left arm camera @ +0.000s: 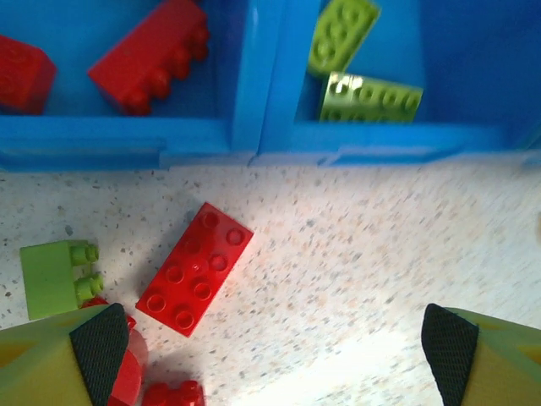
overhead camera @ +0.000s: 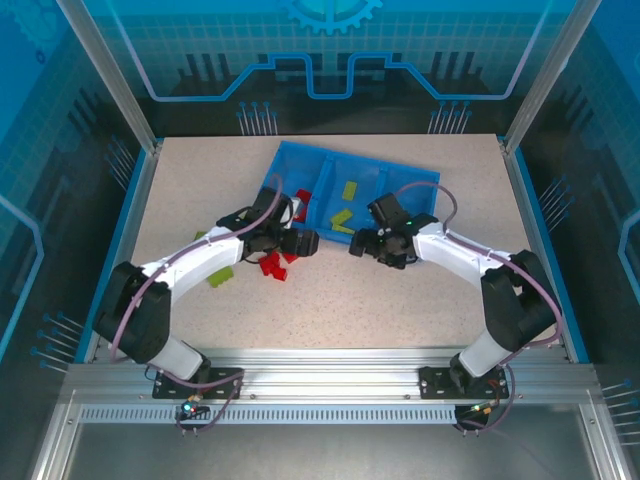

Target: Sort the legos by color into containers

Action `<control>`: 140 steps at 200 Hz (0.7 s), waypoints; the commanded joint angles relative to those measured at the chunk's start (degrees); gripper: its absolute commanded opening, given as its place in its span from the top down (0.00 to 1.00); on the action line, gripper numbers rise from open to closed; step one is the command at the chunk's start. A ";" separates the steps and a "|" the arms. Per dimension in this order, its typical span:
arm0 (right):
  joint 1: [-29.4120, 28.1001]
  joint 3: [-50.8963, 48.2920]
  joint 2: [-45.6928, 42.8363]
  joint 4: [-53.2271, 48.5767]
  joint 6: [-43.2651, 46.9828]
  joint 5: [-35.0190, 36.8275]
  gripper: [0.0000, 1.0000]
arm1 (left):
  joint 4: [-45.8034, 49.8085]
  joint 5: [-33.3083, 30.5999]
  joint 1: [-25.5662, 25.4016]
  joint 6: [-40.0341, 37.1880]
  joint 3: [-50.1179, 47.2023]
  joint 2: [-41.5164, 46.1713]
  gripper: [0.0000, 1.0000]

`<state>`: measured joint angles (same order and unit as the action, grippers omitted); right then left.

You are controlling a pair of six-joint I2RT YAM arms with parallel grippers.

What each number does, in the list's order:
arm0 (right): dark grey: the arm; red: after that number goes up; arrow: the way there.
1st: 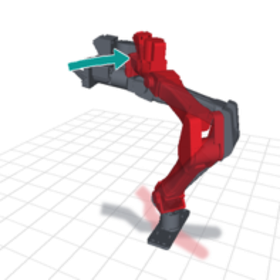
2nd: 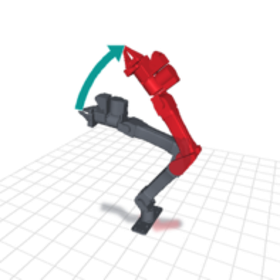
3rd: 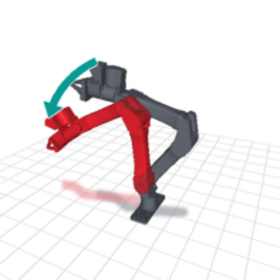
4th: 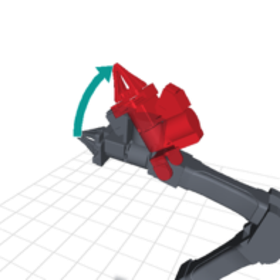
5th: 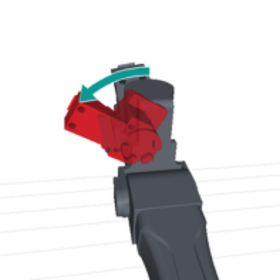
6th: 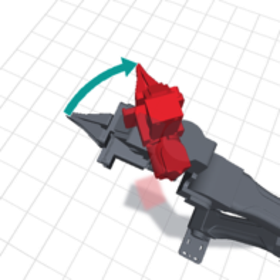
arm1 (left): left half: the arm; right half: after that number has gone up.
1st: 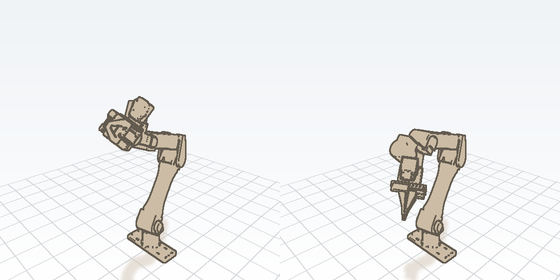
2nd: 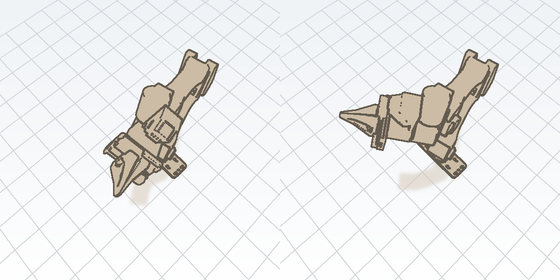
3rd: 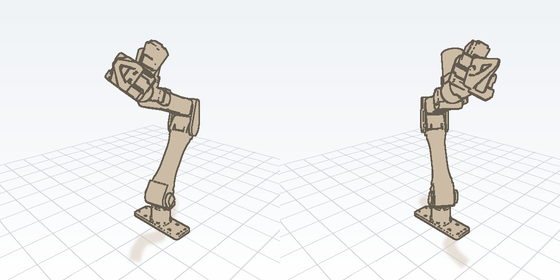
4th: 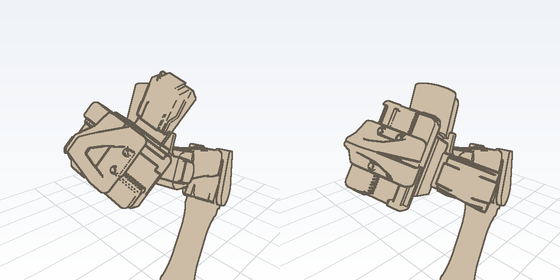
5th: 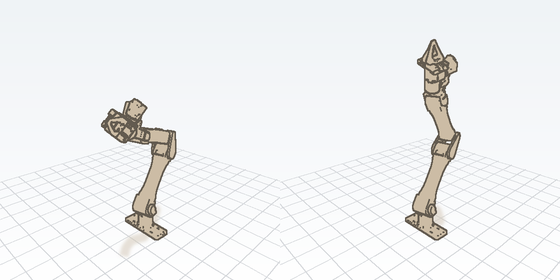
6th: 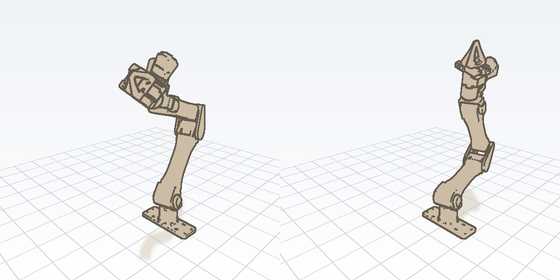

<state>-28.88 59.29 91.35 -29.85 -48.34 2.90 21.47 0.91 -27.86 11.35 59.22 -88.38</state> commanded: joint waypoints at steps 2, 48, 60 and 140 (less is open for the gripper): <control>3.75 -2.57 -0.01 -2.61 1.47 -1.39 0.14 | 3.34 0.29 -0.53 -9.38 2.48 -3.05 0.08; 12.98 -3.99 0.26 -0.54 5.47 -4.54 0.17 | 3.99 -1.43 -1.27 -15.55 6.48 -10.02 0.13; 14.21 -2.48 1.46 -1.06 7.02 -4.65 0.16 | 4.36 -1.81 -1.49 -17.06 7.92 -11.84 0.13; 22.29 1.27 4.25 -1.64 8.21 -6.06 0.15 | 6.21 -7.26 -1.62 -17.86 12.33 -18.24 0.19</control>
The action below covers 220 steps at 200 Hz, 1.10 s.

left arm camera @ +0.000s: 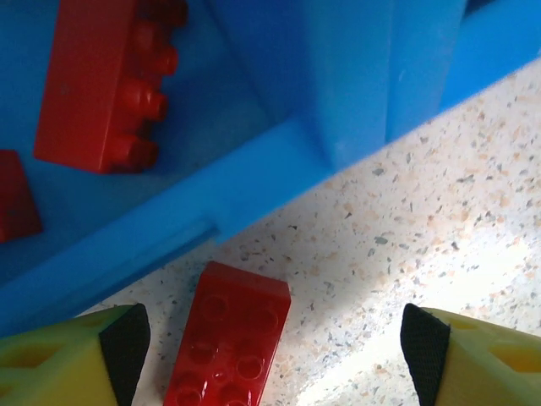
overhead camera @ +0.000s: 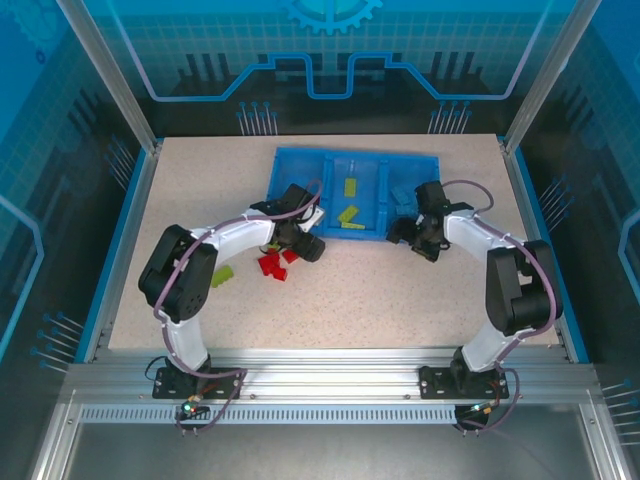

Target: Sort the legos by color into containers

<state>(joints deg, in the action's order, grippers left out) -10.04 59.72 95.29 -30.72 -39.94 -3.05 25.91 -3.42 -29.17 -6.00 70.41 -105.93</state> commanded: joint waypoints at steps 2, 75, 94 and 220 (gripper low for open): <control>3.67 0.79 0.27 -0.82 -0.10 -0.16 0.15 | 1.77 -3.09 -0.35 -0.46 1.00 -0.68 0.19; 8.72 -0.24 -1.89 -3.09 2.69 0.87 0.14 | 1.47 -5.97 -0.33 -0.84 -1.48 -0.22 0.21; 10.00 -1.36 -3.10 -2.79 2.83 0.50 0.14 | 1.21 -5.58 -0.36 -1.31 -2.10 -0.55 0.21; 10.89 -0.47 -7.31 -5.23 3.83 0.48 0.12 | 5.86 -2.68 -0.74 -1.72 1.67 -5.25 0.44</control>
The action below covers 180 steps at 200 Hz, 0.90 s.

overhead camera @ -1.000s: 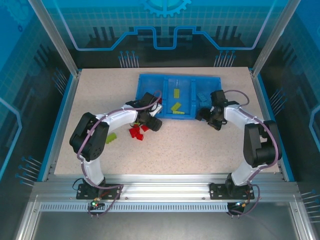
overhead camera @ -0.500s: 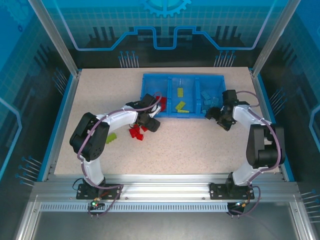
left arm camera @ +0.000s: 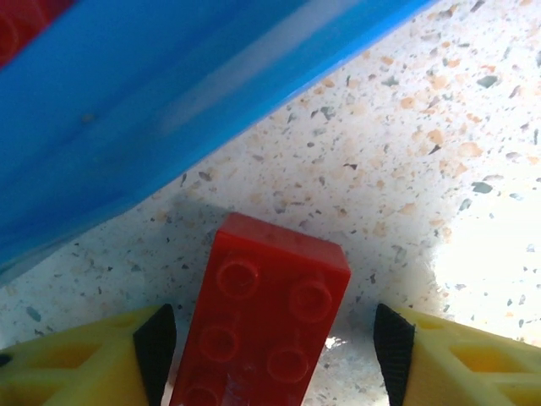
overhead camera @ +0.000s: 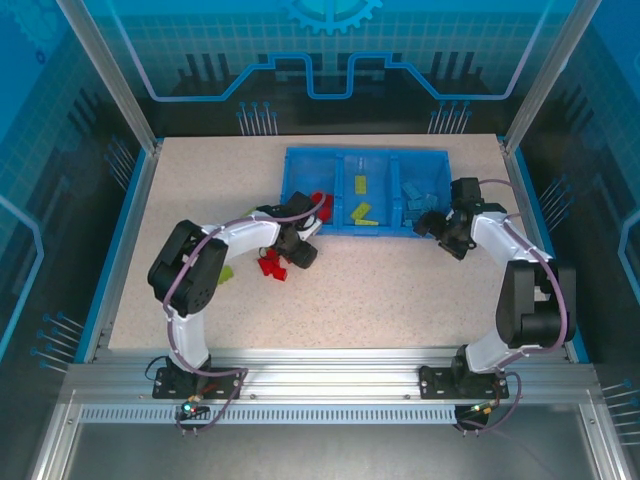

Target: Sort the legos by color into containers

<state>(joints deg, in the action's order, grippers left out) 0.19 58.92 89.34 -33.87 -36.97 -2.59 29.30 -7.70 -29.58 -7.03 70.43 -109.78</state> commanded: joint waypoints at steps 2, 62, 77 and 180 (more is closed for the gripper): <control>0.68 0.33 -1.36 -2.08 0.85 -0.01 0.13 | 2.48 1.57 -0.31 -0.70 1.68 -1.38 0.46; 0.62 -0.59 -1.78 -1.47 0.30 -0.74 0.12 | 1.81 3.74 -0.68 1.50 2.47 3.70 0.77; 0.68 -0.94 -1.89 -1.22 0.23 -1.03 0.13 | 1.34 5.11 -0.70 2.55 3.29 6.56 0.78; -0.49 -2.49 -2.32 0.55 0.00 -2.77 0.13 | 6.51 0.07 1.84 13.40 27.93 -3.23 0.72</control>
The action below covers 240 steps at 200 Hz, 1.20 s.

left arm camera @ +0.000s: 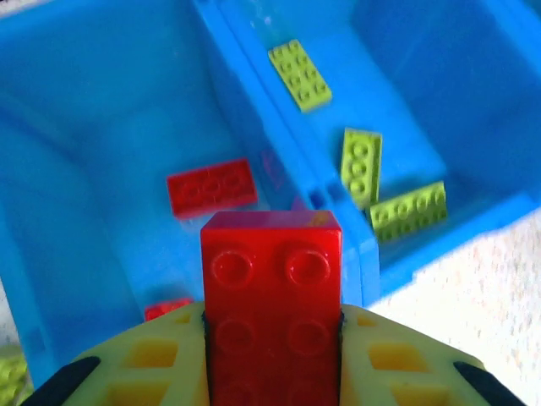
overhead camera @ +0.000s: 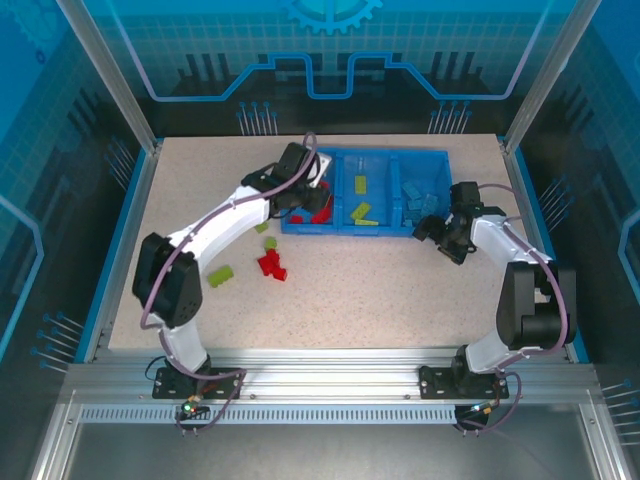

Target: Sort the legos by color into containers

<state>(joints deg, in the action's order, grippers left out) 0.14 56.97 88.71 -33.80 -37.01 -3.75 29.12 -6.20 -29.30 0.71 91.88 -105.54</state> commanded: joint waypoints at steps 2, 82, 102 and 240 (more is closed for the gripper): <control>-0.47 -0.54 -1.73 0.49 0.03 -1.66 0.13 | 7.05 -1.56 1.56 6.00 7.03 -7.71 0.71; -9.77 -2.23 -6.18 5.10 6.09 0.71 0.12 | 7.28 -5.41 2.31 15.91 3.83 -2.42 0.01; -12.35 -1.97 -7.17 5.83 6.92 2.05 0.12 | 6.11 -5.54 2.42 15.84 0.34 2.13 0.01; -13.11 -1.59 -4.90 4.76 5.95 1.29 0.11 | 9.39 -2.07 -2.34 28.33 -34.51 21.04 0.11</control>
<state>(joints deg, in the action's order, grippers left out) -12.67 55.44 83.55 -28.62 -31.20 -2.17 40.91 -10.72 -30.74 24.32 59.48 -84.99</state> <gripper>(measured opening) 0.886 0.916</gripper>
